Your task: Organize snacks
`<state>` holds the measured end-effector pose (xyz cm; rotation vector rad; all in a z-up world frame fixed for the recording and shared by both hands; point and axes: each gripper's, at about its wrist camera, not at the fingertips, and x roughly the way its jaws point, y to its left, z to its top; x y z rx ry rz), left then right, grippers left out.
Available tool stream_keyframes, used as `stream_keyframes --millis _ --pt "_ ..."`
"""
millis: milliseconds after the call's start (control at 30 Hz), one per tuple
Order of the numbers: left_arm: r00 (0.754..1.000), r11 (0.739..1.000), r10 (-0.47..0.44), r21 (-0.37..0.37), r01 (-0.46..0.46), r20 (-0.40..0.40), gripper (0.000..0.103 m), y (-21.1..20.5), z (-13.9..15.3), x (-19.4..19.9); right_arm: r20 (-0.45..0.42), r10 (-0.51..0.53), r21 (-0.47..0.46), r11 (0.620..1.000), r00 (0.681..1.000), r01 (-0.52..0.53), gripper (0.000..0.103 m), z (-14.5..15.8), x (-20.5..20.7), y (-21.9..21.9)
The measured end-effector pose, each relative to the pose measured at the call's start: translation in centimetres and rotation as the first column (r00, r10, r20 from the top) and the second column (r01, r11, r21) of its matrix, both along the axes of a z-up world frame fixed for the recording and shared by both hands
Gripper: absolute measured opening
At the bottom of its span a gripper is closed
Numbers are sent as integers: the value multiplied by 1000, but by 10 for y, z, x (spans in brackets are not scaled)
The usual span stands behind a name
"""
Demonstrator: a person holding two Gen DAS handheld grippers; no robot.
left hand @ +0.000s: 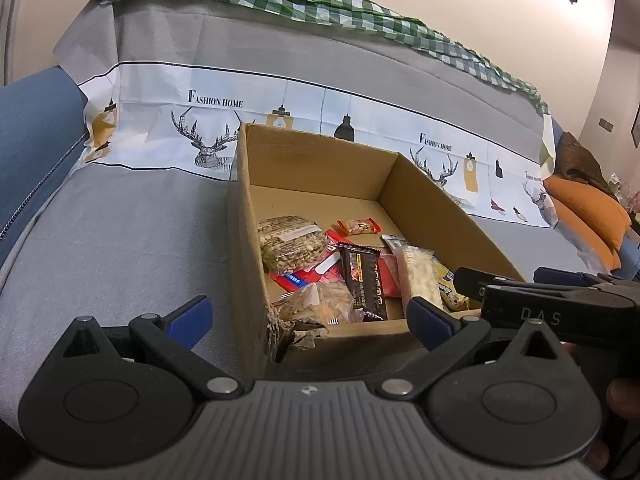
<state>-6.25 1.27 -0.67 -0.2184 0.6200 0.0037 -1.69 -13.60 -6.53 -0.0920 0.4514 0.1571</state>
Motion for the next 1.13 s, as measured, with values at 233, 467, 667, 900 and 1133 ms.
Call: stream_keyframes --millis 233,467,667,900,1133 --pt "1000 1000 -5 -1 5 4 103 -1 0 -1 3 2 -1 1000 1000 -2 102 0 0 0" --pt "1000 1000 -8 0 8 6 103 -3 -1 -1 15 -4 9 1000 1000 4 102 3 -1 -1" --pt "1000 1000 -18 1 18 9 103 -5 -2 1 22 -7 29 1000 1000 6 102 4 -1 -4" --pt "999 999 -39 5 38 17 103 -8 -7 4 34 -14 52 999 999 12 102 5 0 -8" --pt "998 998 -63 14 63 -11 103 -3 8 17 29 -17 101 995 999 14 102 8 4 -17"
